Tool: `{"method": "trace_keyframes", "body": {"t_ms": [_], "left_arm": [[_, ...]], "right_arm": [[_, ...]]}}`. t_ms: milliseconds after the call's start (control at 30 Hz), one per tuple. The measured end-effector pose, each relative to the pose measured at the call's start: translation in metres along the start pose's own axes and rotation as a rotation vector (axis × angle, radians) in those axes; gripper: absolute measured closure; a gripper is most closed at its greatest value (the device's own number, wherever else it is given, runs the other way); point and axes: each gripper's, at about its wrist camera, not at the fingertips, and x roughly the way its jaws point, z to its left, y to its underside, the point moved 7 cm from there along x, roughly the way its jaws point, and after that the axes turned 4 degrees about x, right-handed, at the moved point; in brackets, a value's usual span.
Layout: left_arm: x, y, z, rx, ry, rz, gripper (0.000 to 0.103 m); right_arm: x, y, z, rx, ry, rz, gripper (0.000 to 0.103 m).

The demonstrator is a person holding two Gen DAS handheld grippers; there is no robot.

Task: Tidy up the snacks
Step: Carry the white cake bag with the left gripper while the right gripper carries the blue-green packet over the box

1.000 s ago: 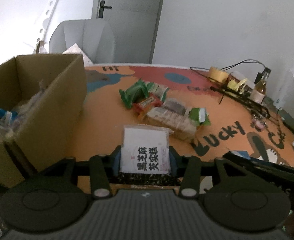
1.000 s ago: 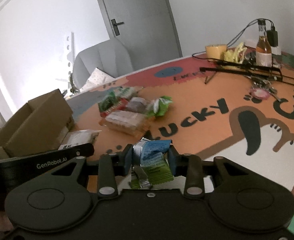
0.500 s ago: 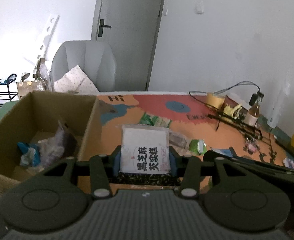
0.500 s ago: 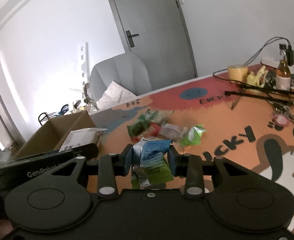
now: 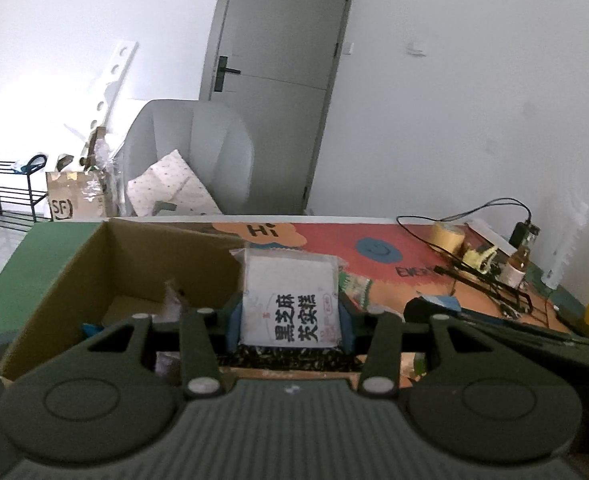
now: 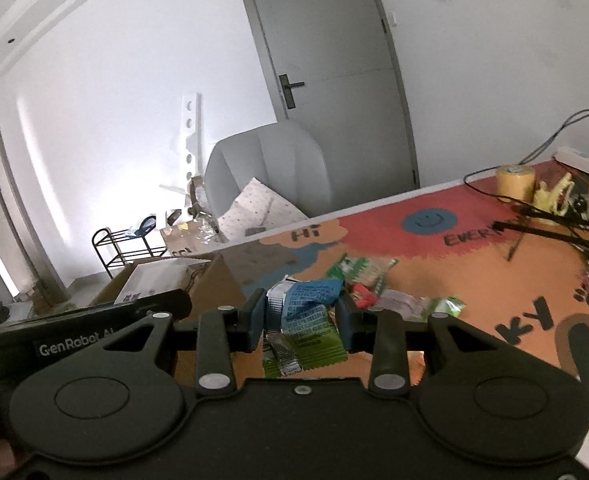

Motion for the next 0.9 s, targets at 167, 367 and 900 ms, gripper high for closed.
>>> {"method": "trace_keyframes", "body": {"t_ms": [167, 367, 900], "left_arm": [[-0.003, -0.008, 0.018, -0.012, -0.014, -0.007, 0.058], [-0.003, -0.014, 0.039, -0.025, -0.029, -0.003, 0.057], [0.016, -0.009, 0.094, -0.082, -0.125, 0.045, 0.057]], "right_arm": [[0.005, -0.006, 0.016, -0.014, -0.017, -0.006, 0.068], [0.017, -0.009, 0.032, -0.024, -0.038, -0.011, 0.068], [0.047, -0.006, 0.075, -0.036, -0.125, 0.036, 0.068]]}}
